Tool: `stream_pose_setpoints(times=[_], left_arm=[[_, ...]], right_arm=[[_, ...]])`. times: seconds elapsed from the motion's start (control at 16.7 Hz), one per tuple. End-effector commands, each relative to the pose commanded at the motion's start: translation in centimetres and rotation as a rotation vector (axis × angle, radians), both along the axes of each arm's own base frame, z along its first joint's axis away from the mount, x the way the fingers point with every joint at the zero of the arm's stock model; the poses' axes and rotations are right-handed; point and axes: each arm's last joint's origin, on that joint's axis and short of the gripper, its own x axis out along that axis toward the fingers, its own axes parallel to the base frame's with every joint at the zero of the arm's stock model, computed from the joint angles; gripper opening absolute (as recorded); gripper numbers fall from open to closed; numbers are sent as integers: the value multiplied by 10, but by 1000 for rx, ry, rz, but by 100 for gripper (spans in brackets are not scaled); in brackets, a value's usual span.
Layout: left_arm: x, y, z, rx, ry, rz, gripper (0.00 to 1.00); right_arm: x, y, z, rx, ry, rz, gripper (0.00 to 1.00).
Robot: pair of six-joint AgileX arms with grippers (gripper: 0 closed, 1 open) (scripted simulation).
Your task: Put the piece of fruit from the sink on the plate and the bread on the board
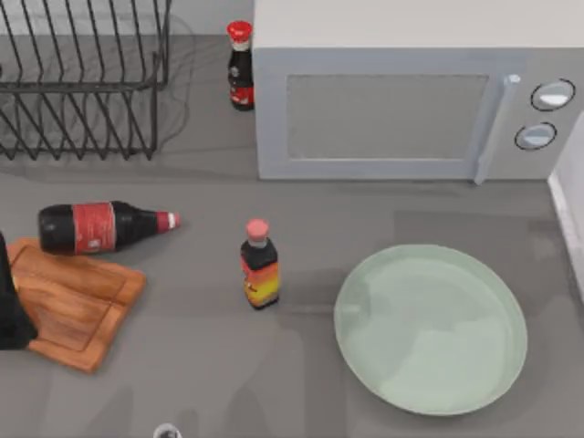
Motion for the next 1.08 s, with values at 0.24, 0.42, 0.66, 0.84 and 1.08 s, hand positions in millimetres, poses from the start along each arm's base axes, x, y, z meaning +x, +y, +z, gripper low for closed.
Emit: stream_pose_setpoints(times=[0.24, 0.42, 0.66, 0.84, 1.08], left_arm=[[0, 0, 0, 0, 0, 0, 100], [0, 0, 0, 0, 0, 0, 100], [0, 0, 0, 0, 0, 0, 100], [0, 0, 0, 0, 0, 0, 100], [0, 0, 0, 0, 0, 0, 100]], right_arm=[[-16, 71, 11, -20, 69, 1, 0], [-29, 122, 24, -37, 71, 3, 0], [-49, 181, 44, -32, 22, 8, 0], [-60, 210, 57, -12, -15, 10, 0], [-65, 220, 61, -3, -29, 11, 0]])
